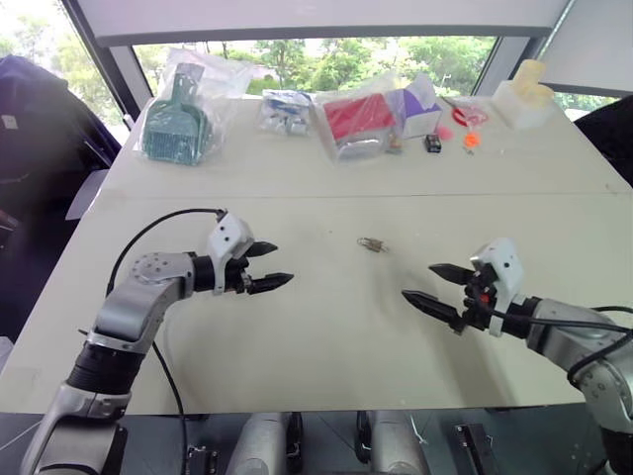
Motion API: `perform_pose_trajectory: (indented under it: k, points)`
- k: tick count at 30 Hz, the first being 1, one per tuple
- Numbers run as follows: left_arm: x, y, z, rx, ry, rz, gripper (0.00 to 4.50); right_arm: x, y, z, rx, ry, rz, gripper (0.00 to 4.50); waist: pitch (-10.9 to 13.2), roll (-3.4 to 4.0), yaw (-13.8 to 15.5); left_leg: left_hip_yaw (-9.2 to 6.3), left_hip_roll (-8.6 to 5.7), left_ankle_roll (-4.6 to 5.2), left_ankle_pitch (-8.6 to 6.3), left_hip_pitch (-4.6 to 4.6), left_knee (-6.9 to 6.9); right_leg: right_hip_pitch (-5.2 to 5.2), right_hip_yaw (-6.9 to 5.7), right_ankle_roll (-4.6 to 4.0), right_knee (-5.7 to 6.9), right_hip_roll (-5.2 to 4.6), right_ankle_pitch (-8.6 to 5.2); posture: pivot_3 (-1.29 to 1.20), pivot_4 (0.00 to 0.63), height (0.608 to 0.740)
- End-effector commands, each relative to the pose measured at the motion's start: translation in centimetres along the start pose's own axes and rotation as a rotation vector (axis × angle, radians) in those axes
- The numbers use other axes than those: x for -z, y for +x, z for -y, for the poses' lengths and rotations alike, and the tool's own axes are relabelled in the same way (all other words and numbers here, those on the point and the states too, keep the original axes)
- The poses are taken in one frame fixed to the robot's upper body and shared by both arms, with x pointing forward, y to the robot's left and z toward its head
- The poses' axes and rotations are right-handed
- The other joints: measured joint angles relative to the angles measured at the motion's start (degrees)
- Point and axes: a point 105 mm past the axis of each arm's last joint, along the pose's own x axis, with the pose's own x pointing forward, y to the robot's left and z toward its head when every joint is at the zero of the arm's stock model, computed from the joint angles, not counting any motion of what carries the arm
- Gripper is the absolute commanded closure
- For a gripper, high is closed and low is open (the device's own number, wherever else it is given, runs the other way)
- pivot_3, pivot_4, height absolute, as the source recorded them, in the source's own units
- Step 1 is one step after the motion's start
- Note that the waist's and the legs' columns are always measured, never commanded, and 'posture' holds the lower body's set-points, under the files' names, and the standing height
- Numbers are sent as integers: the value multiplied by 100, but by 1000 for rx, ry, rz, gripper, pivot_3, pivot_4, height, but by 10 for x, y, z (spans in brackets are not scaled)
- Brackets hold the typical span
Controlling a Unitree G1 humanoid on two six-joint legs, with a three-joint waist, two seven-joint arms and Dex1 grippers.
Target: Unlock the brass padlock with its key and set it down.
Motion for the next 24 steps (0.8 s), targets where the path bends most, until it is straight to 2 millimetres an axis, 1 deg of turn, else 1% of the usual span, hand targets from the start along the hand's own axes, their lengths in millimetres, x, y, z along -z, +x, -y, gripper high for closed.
perform_pose_trajectory:
  k: [1, 13, 16, 20, 24]
  points:
    - [-14, 2, -1, 4, 39, 42, 725, -13, -1, -3, -3, -47, 39, 55, 0, 0, 0, 0, 0, 0, 0, 0, 0, 0, 0, 0, 0, 0, 0, 0, 150, 735]
    - [-14, 2, -5, -10, 40, 36, 725, -13, 2, -7, 4, -22, 60, 55, 0, 0, 0, 0, 0, 0, 1, 0, 0, 0, 0, 0, 1, 1, 0, 0, 150, 735]
    - [-15, 4, -12, 25, 103, 1, 725, -16, 4, -5, 16, -3, 82, 55, 0, 0, 4, 0, 0, 0, 1, 0, 0, 0, 0, 0, 2, 2, 0, 0, 150, 735]
    - [-27, 16, -29, 102, 204, -28, 725, -23, -1, 1, 55, -2, 93, 55, 0, -1, 30, 0, -2, -2, 3, -1, 5, 0, -1, -1, 3, 2, 1, 0, 150, 735]
    - [-56, 49, -38, 209, 343, -27, 725, -25, -12, 2, 93, 25, 112, 55, 0, -2, 143, 2, -4, 3, 2, -6, 5, -1, -1, -1, -2, 2, 1, 0, 150, 735]
